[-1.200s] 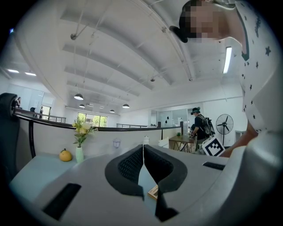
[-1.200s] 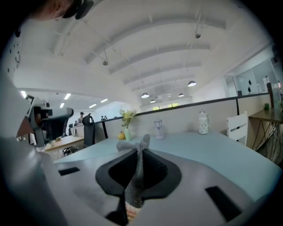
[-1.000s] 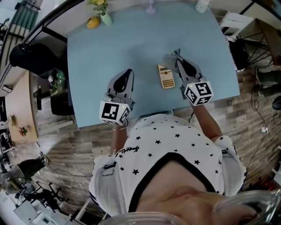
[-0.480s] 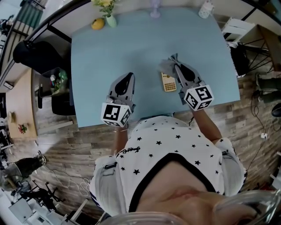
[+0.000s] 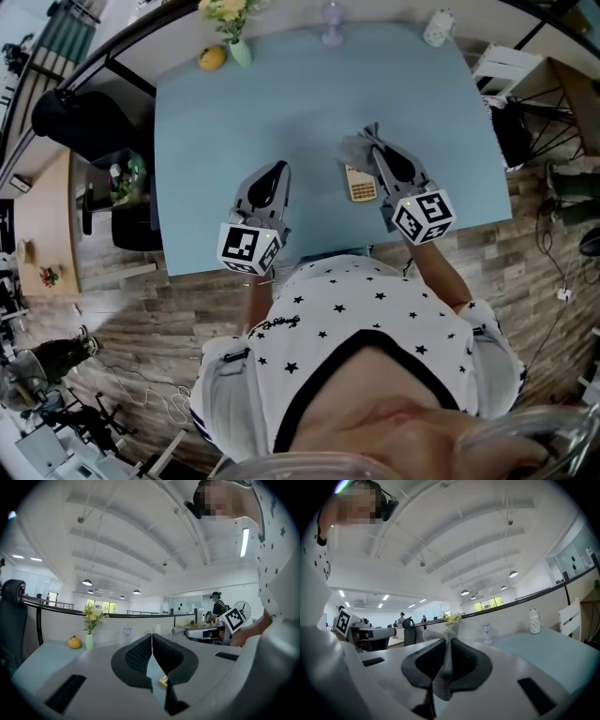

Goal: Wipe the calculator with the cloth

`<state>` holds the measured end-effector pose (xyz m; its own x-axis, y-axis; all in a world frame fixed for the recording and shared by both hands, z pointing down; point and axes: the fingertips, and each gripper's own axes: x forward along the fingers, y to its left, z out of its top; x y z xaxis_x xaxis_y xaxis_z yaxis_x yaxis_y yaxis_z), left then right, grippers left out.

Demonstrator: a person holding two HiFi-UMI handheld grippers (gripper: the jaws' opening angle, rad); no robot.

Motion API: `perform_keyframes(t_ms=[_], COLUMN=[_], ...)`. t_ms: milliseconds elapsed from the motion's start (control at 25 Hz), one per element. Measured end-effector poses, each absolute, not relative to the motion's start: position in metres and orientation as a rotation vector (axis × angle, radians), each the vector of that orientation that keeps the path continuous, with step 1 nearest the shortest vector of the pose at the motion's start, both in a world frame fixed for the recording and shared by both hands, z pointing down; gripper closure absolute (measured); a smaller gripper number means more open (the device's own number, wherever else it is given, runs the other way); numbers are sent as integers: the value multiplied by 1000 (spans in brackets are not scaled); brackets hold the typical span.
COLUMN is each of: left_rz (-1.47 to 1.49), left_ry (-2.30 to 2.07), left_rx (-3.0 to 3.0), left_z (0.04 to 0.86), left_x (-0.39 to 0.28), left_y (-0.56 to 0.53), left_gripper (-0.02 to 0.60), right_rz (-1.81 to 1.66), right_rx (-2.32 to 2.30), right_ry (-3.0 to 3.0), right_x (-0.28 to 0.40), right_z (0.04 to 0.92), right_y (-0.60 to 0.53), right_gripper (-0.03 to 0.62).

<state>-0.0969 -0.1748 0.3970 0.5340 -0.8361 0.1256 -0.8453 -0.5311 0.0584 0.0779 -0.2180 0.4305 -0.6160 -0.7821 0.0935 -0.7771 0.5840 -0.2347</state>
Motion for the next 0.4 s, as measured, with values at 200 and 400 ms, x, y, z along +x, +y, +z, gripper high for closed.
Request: perform_keyframes(t_ms=[200,400], left_rz=[126,126], left_ry=[-1459,-1464], left_rx=[2657,2650], left_z=[396,396], left_x=[-98,-99], left_y=[-174,-170], left_gripper=[551,551], right_rz=[-393,-389], right_rx=[-1368,-1363], right_ry=[2781,2782], right_x=[76,76], right_z=[431,430], right_y=[-218,-214], right_gripper=[563,563])
